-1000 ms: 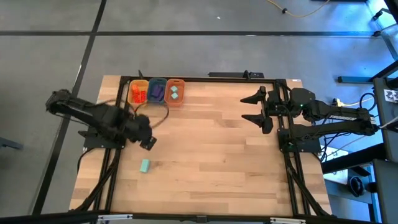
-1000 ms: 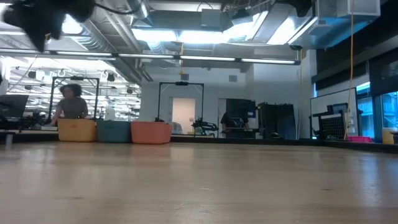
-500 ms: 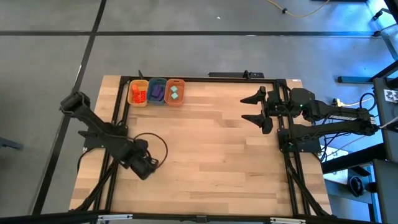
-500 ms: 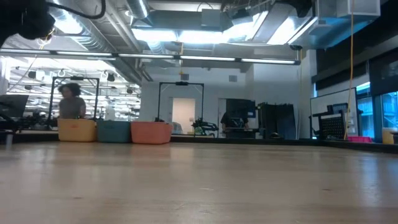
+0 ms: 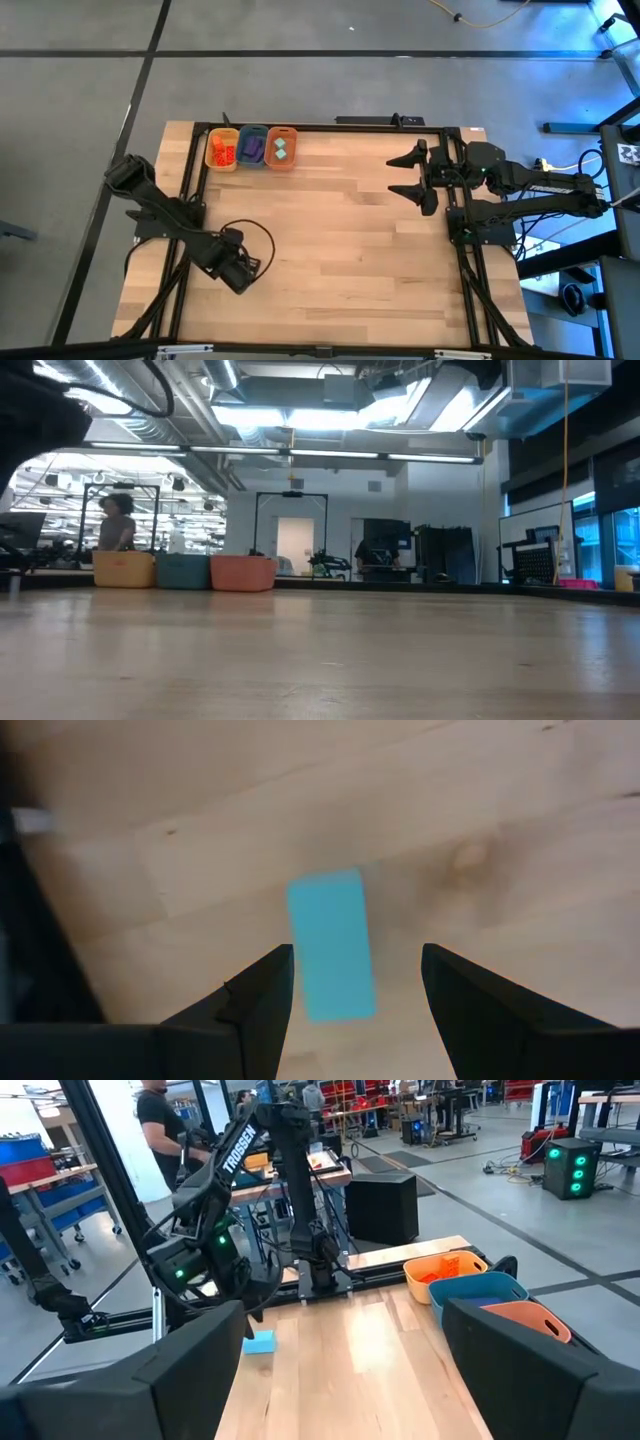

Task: Sort & place blocks by color
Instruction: Put the blue block into the orange bin

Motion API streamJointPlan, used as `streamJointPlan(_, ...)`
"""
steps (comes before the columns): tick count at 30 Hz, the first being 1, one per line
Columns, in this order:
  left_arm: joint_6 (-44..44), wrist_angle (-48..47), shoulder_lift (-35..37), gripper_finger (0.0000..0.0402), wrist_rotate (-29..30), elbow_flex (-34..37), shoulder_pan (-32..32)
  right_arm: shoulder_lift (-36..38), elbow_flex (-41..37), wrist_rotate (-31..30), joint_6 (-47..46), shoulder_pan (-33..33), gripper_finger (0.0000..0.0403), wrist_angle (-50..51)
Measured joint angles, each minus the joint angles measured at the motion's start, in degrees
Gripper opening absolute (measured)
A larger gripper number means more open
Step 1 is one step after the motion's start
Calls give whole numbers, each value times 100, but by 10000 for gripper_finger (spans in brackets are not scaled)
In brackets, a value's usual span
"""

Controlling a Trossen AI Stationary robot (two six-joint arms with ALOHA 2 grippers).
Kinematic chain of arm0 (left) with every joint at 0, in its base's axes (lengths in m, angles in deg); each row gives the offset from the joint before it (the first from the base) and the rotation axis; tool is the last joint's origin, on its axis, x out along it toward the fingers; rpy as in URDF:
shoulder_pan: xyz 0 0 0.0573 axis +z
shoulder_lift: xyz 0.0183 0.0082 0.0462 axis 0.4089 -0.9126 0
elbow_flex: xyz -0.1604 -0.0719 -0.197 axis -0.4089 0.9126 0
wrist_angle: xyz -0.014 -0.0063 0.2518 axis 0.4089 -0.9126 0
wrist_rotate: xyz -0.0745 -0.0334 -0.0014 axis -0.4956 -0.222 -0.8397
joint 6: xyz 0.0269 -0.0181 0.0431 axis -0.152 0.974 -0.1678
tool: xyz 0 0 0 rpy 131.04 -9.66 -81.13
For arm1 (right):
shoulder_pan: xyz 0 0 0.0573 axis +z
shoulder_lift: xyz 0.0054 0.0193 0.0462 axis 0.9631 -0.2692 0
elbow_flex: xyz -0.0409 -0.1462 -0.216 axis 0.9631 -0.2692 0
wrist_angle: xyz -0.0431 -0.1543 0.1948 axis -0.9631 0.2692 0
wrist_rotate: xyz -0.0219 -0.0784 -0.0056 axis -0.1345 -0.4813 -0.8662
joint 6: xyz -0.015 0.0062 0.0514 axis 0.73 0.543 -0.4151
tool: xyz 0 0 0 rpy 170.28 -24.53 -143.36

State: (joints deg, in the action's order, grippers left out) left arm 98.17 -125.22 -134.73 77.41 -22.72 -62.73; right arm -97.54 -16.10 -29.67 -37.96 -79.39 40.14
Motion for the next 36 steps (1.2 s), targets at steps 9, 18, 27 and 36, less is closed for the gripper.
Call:
streamJointPlan(9,290,510,-8,212,-127,598,7,0,0,-2,8,0,343,3)
streamJointPlan(18,392,1617,-6,212,-236,1136,9,0,0,0,15,1,343,2)
streamJointPlan(27,443,1849,9,210,-435,1320,12,0,0,-2,17,2,343,3)
streamJointPlan(36,190,1958,58,122,-467,1329,7,0,0,-2,19,2,343,3)
